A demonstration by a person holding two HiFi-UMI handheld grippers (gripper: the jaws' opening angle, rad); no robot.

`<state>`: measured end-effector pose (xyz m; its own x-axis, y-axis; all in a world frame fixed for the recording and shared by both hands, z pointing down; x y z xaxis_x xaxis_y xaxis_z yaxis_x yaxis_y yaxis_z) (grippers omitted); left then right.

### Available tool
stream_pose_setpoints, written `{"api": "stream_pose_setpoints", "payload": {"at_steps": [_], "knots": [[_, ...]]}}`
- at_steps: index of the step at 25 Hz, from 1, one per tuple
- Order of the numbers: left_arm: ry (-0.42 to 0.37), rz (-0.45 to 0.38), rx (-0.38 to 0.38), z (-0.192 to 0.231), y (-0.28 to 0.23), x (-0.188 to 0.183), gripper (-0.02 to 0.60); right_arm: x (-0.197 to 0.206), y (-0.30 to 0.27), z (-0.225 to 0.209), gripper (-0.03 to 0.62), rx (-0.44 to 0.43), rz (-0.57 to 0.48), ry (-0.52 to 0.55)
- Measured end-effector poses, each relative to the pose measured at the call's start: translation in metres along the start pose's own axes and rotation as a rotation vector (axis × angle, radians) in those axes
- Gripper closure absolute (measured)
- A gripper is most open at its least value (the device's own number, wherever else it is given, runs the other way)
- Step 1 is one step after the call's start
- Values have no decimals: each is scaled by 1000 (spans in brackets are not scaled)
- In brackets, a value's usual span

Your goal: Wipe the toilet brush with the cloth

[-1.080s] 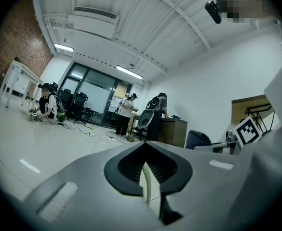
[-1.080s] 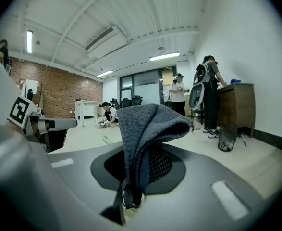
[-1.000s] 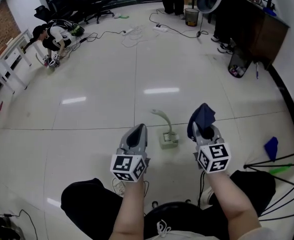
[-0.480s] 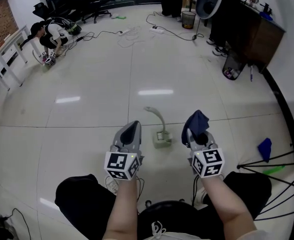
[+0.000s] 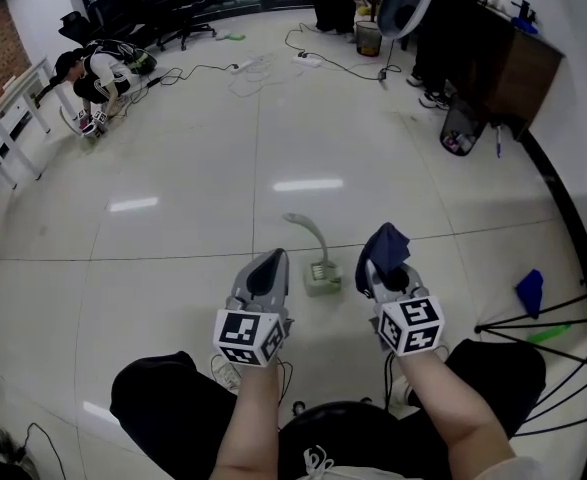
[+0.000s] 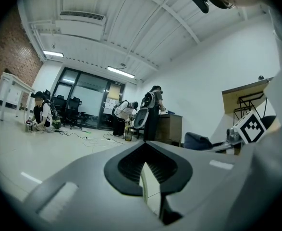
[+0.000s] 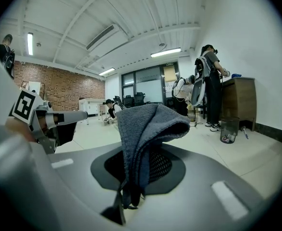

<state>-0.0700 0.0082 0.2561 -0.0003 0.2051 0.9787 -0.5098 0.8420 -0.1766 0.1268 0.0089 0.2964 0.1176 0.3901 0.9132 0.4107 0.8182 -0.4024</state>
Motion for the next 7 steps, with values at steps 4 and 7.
{"api": "stream_pose_setpoints", "payload": {"at_steps": [4,7], "knots": [[16,-1,9,-3,-1,1,575,0,0,3,533,-10,8,7],[16,0,11,-5,-2,2,575,1,-1,4,533,-14,12,13]]}}
Point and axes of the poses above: the fingertips, and each gripper's own axes: y backward along the fingers, z to its left, x out of its underside, the point moved 3 cm from there along y, backward along the fingers, and after that the axes turned 11 degrees about z, right-handed, at the moved point
